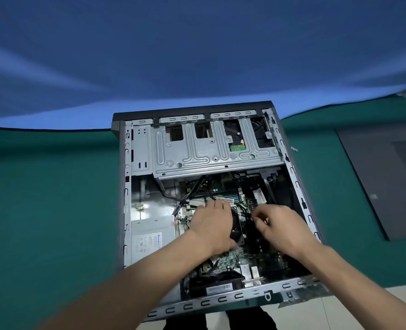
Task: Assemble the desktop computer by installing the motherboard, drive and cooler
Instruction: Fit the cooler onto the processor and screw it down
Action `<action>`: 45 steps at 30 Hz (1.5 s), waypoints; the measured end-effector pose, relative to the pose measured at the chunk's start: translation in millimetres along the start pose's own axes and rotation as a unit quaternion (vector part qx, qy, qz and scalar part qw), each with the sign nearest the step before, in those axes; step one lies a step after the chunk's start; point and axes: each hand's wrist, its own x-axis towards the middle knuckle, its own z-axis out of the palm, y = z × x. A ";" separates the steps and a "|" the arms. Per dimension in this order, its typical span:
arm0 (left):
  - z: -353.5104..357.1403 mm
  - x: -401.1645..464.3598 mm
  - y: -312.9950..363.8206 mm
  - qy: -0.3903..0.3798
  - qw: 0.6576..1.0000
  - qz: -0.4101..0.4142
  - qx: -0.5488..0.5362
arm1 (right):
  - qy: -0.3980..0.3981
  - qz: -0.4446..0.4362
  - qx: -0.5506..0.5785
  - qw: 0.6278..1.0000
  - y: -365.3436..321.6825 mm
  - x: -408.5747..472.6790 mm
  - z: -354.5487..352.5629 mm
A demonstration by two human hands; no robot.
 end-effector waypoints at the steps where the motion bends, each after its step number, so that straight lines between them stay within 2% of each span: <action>1: 3.4 0.0 3.4 0.001 1.000 -0.011 0.004 | 0.009 -0.005 0.010 1.000 1.6 -0.7 -3.0; 6: 3.4 4.0 19.8 -0.016 0.997 -0.053 0.047 | 0.038 -0.044 0.048 0.997 4.5 -9.4 -13.7; 10: -5.7 11.2 32.9 -0.053 0.992 -0.088 0.074 | 0.103 -0.057 0.037 0.992 11.5 -15.8 -23.5; 13: -3.6 11.4 42.8 -0.059 0.988 -0.130 0.061 | 0.148 -0.056 0.083 0.984 21.5 -22.1 -33.4; 18: 8.5 5.9 50.7 -0.032 0.984 -0.166 0.055 | 0.212 -0.007 0.193 0.958 58.1 -19.5 -41.6; 22: 8.5 9.1 52.9 -0.027 0.981 -0.190 0.035 | 0.178 0.070 0.206 0.960 93.1 7.4 -27.1; 26: 8.5 12.6 54.7 -0.040 0.977 -0.209 0.033 | 0.076 0.140 0.147 0.976 115.1 35.2 -7.3; 32: 9.6 15.0 52.4 -0.038 0.975 -0.217 0.027 | 0.019 0.157 0.093 0.983 123.5 54.6 9.1; 36: 9.6 14.5 53.2 -0.038 0.975 -0.217 0.033 | 0.013 0.170 0.144 0.975 129.4 55.4 7.0; 38: 9.6 14.5 53.1 -0.037 0.975 -0.217 0.036 | 0.047 0.154 0.212 0.964 130.0 47.9 1.2; 41: 10.3 13.3 53.1 -0.028 0.977 -0.204 0.058 | 0.122 0.072 0.331 0.933 124.5 28.1 -17.8; 45: 10.6 8.9 52.3 -0.017 0.980 -0.184 0.075 | 0.113 -0.075 0.358 0.924 112.7 4.8 -54.9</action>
